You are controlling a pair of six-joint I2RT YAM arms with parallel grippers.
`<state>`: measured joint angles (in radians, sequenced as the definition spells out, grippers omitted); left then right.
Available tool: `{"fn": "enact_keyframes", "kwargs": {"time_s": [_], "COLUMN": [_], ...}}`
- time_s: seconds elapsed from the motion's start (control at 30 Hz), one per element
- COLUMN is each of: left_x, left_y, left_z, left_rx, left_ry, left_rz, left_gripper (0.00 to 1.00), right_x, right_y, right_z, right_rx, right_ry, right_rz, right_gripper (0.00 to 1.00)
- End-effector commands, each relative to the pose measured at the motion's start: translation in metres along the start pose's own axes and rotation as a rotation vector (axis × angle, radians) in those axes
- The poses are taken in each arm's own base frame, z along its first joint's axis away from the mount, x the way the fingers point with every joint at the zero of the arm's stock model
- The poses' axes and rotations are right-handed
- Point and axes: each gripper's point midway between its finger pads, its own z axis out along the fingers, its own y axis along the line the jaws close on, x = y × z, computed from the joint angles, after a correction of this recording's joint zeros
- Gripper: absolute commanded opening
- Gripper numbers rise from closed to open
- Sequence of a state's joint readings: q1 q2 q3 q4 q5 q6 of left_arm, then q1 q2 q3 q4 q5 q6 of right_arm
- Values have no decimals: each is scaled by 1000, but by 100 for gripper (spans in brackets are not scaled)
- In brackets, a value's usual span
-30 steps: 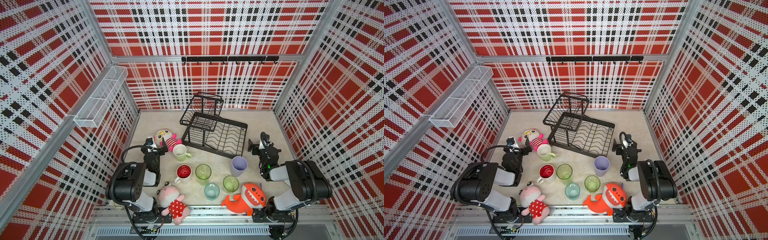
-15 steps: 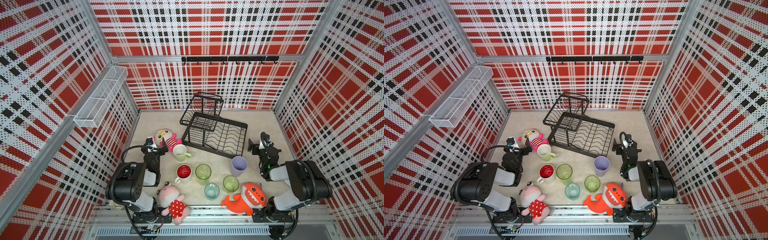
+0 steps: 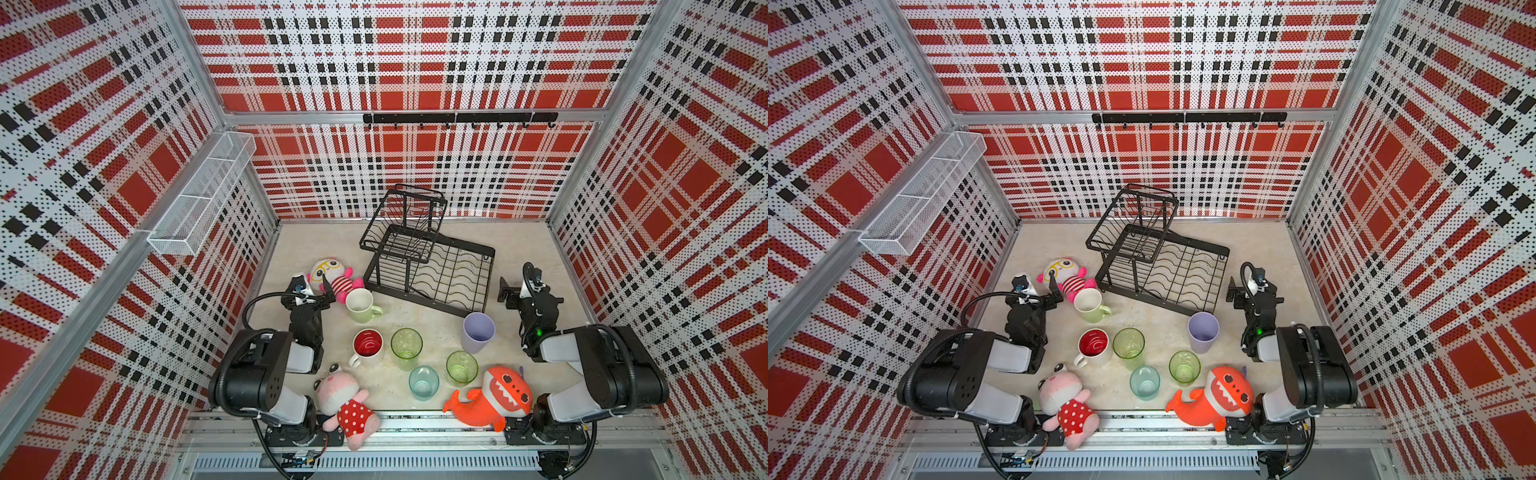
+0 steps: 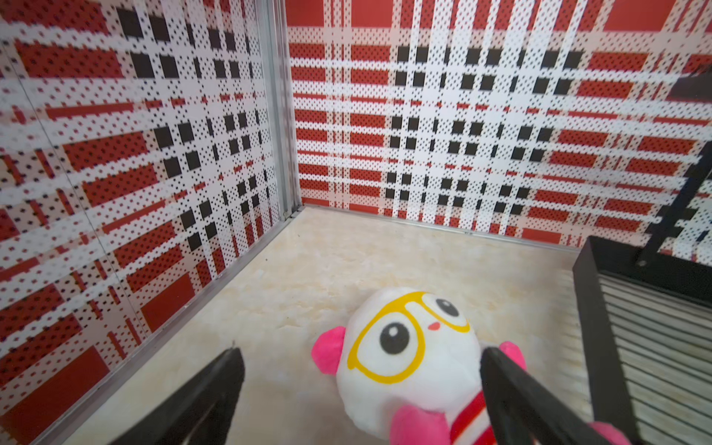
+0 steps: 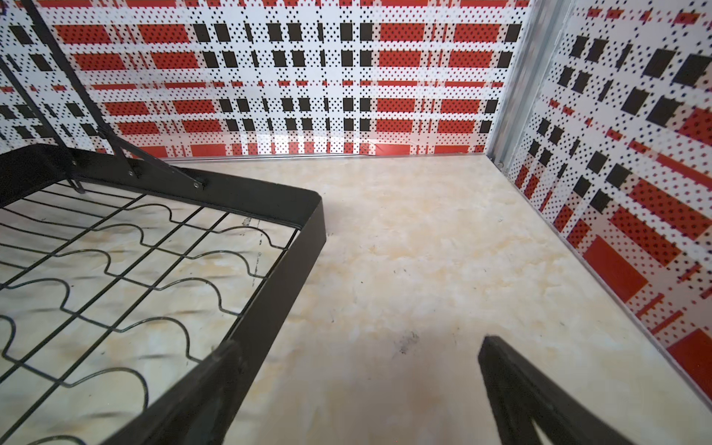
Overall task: Load cups into a dish rack
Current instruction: Pick up the cup from the center of the table.
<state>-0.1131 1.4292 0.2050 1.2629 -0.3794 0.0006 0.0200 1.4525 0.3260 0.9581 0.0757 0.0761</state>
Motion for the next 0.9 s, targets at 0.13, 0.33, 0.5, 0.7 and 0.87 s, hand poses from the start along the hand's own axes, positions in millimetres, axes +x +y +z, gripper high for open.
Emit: {"fn": "enact_keyframes", "kwargs": {"time_s": [0.13,0.33,0.5,0.7,0.87], "left_x": [-72,-112,-110,-134,-146], "left_y": [6,14,36,14,-27], "left_z": [-1,-1,-13,-18,-12], "left_rx": [-96,-9,68,233,205], "left_ry": [-77,-26,8,-13,66], "left_rz": [-201,-584,-911,-854,-595], "left_gripper": [98,98,98,98,98], "right_x": [-68,-79,-54,3,6], "right_y": [-20,3,20,34,45], "right_z": [-12,-21,-38,-64,-74], "right_rx": [89,-40,-110,-105,-115], "right_ry": [-35,107,273,642,851], "right_rz": [302,405,449,489,535], "right_gripper": [100,100,100,100,100]}}
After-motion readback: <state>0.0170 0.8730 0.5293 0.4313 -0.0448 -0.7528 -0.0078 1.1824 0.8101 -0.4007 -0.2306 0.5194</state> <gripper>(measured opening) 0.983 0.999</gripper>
